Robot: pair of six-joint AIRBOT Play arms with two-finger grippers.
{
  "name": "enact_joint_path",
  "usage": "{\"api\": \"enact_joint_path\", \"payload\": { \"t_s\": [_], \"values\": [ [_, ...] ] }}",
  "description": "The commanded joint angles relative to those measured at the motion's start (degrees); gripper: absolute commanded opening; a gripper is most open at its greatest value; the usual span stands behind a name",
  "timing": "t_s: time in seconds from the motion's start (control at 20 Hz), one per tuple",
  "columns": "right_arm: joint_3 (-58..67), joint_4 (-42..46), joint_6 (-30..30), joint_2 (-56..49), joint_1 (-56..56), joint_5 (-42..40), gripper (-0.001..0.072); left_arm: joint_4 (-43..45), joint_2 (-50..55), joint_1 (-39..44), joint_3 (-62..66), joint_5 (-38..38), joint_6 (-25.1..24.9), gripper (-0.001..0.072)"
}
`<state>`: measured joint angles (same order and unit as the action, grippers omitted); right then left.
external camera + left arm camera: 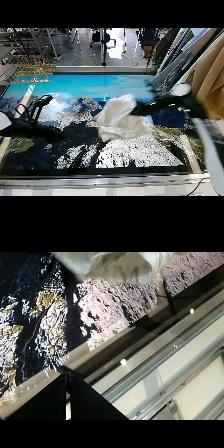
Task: Fold the clothes and pants, and hang the long-sleeved shirts on hangers.
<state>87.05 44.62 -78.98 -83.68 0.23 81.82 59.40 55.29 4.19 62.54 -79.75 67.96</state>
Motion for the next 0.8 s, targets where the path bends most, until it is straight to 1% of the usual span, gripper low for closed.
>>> {"api": "enact_joint_path", "payload": {
  "t_s": [0.0,0.1,0.2,0.35,0.4,0.45,0.5,0.6,0.7,0.75],
  "values": [
    [-0.5,4.3,-5.9,10.8,-15.5,2.3,0.0009,0.2,-2.8,0.0,0.0,0.0,-0.3,0.0016],
    [-3.3,4.3,-5.1,14.9,-26.7,3.1,0.0009,0.2,-2.8,0.0,0.0,0.0,-0.9,0.0016],
    [-9.0,4.1,-1.7,18.6,-39.2,3.4,0.0009,0.2,-2.8,0.0,0.0,0.0,-0.9,0.0016],
    [-23.3,4.2,5.9,22.6,-60.7,2.7,0.0009,0.2,-2.8,0.0,0.0,0.0,-0.9,0.0016],
    [-28.8,4.2,9.3,23.2,-67.6,2.1,0.0009,0.2,-2.8,0.0,0.0,0.0,-1.0,0.0016],
    [-34.7,4.3,11.3,23.3,-74.7,0.5,0.0008,0.2,-2.8,0.0,0.0,0.0,-1.6,0.0016],
    [-40.2,4.3,11.9,23.3,-80.4,-1.6,0.0008,0.2,-2.8,0.0,0.0,0.0,-1.6,0.0016],
    [-49.6,6.2,15.4,23.3,-89.2,-4.9,0.0008,0.2,-2.8,0.0,0.0,0.0,-1.6,0.0016],
    [-53.4,10.4,15.0,23.3,-94.0,-7.5,0.0012,0.5,-2.8,0.0,0.0,0.2,-1.6,0.0016],
    [-53.0,10.7,14.8,23.3,-95.3,-7.1,0.0162,1.9,-2.8,0.0,0.0,0.3,-1.6,0.0016]
  ]
}}
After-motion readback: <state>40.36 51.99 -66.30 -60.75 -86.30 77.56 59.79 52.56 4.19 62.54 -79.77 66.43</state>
